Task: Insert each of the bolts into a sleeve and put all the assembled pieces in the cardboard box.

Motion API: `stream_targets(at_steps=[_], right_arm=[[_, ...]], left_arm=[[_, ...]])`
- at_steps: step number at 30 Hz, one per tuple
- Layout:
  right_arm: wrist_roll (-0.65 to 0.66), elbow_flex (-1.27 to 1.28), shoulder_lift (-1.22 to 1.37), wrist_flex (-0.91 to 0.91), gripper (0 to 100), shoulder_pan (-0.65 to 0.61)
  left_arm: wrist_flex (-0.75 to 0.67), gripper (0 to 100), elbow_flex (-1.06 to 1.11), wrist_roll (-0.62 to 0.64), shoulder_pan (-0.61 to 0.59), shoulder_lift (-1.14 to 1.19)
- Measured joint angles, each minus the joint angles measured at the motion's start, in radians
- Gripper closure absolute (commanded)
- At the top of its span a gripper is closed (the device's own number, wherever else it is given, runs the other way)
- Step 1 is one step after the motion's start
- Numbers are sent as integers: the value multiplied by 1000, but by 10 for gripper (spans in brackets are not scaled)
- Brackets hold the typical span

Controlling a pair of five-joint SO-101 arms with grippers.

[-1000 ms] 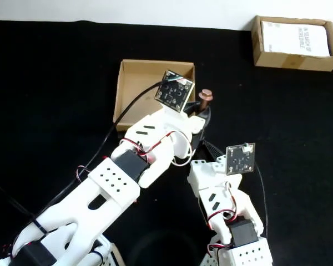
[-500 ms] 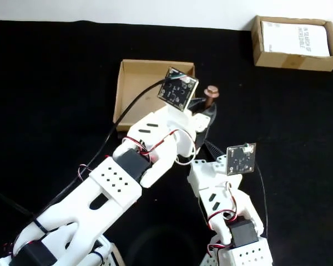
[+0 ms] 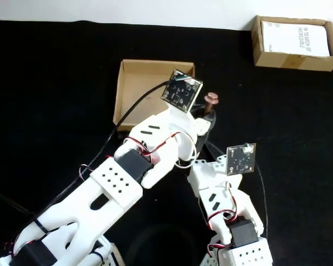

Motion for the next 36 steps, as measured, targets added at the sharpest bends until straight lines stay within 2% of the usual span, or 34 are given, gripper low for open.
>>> stream_targets(at_steps=[4,9,15,20,28,33,36], right_arm=[[0,0,0,0,991,0],[0,0,0,0,991,0],[0,0,0,0,991,3],[2,0,0,0,991,41],[3,0,2,2,991,54],[3,0,0,0,991,60],[3,0,0,0,991,58]], left_arm=[[0,992,21,2,2,0],[0,992,41,104,3,0],[0,992,41,129,3,0],[104,983,41,129,9,0],[285,727,40,137,9,-2],[328,714,41,140,8,-6],[368,771,41,140,9,-63]])
